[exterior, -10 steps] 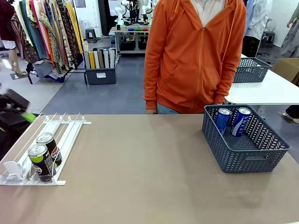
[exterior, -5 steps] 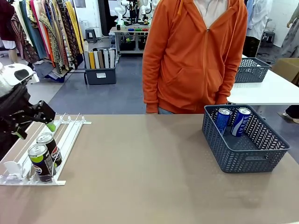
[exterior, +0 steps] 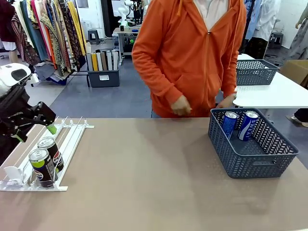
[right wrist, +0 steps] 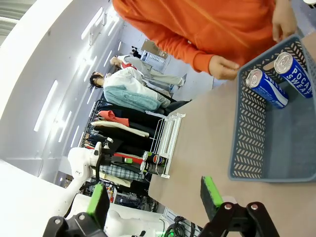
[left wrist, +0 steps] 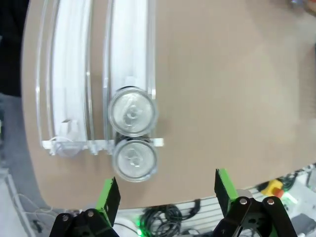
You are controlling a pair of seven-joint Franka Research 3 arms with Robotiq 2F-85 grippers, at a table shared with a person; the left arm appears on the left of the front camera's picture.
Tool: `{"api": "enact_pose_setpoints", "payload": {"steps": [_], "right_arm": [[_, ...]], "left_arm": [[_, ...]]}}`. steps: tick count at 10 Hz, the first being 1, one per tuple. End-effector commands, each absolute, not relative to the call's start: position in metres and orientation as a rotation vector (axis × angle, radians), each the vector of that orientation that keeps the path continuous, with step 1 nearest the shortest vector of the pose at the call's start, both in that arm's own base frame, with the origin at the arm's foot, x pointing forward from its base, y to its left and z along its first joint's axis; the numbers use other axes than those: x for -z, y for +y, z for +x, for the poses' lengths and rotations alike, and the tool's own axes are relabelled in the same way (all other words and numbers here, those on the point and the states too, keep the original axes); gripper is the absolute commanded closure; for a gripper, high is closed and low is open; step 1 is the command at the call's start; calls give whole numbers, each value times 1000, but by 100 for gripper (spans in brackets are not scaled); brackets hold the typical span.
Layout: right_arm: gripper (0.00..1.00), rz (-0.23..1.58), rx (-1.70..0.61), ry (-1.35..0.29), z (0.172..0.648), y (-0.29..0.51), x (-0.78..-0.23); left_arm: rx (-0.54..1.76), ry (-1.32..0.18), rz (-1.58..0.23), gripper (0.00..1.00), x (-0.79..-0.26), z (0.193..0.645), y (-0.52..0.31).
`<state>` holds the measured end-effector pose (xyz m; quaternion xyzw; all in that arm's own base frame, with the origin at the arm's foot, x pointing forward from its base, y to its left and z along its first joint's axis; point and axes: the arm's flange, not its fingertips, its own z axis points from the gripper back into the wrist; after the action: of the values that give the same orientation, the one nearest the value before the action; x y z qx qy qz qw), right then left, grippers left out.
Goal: Retrieve and store the cans from the dispenser.
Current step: Pick up one can from the Automatic Can Dispenser and place it in the middle of the table.
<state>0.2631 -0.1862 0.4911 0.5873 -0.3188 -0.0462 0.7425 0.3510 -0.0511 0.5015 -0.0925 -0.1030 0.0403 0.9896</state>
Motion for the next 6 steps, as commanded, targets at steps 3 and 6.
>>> {"api": "enact_pose_setpoints", "payload": {"steps": [3, 6], "right_arm": [[0, 1308, 96, -727, 266, -185, -495], [0, 1308, 96, -727, 266, -185, -495]], "left_arm": [[-114, -125, -10, 0, -471, 353, -51], [-143, -33, -69, 0, -440, 374, -51]]}}
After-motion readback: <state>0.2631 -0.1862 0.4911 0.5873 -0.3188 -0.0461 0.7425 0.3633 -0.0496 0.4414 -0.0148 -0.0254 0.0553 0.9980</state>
